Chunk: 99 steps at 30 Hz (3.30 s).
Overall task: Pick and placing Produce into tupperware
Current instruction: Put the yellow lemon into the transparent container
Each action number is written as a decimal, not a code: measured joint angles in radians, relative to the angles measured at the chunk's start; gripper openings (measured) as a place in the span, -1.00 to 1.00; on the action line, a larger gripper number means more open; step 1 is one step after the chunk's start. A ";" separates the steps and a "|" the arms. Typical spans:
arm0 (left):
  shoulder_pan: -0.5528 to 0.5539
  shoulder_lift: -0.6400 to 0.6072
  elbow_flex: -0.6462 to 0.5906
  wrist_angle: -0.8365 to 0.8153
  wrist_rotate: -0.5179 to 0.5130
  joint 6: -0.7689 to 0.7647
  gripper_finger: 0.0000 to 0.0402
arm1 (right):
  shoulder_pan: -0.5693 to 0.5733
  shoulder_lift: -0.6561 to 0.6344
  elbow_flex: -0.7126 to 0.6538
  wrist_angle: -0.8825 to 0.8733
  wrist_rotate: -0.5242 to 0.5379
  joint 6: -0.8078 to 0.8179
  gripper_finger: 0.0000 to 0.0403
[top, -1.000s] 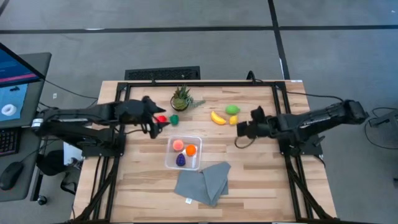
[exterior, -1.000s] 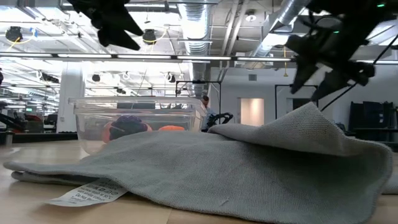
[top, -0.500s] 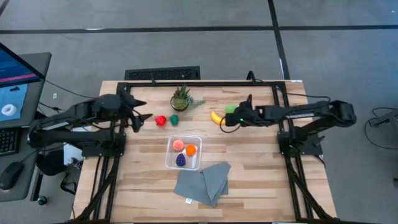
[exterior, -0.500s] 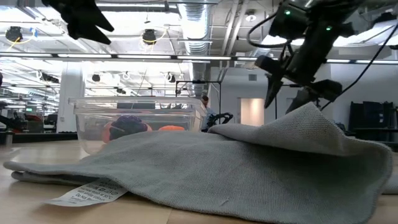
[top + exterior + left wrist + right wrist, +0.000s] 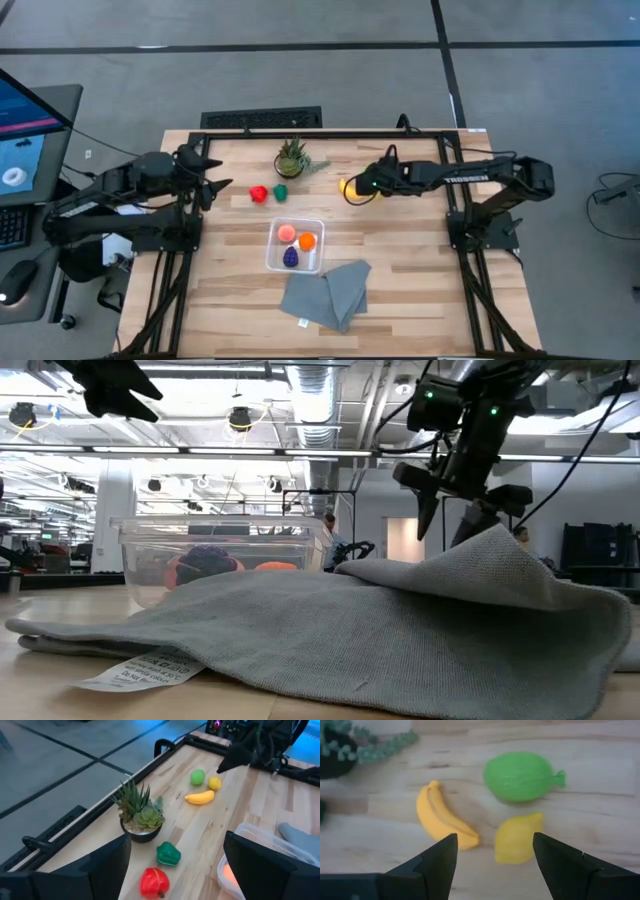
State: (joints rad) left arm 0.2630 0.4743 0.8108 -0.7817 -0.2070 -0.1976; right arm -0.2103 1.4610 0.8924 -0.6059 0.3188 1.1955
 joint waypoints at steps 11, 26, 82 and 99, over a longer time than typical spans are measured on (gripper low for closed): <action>0.000 0.000 0.000 -0.051 -0.003 0.098 0.53 | -0.013 0.001 0.000 -0.097 -0.002 0.118 0.40; 0.000 0.000 0.000 -0.051 -0.010 0.145 0.53 | -0.013 0.032 0.000 -0.083 -0.013 0.188 0.40; 0.000 0.000 0.000 -0.092 0.009 0.092 0.53 | -0.061 0.183 -0.023 0.013 -0.069 0.131 0.40; 0.000 0.000 0.000 -0.091 0.008 0.081 0.53 | -0.061 0.183 -0.026 0.023 -0.061 0.086 0.33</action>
State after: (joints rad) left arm 0.2626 0.4747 0.8108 -0.8730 -0.1986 -0.1165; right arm -0.2710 1.6440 0.8665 -0.5827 0.2581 1.2812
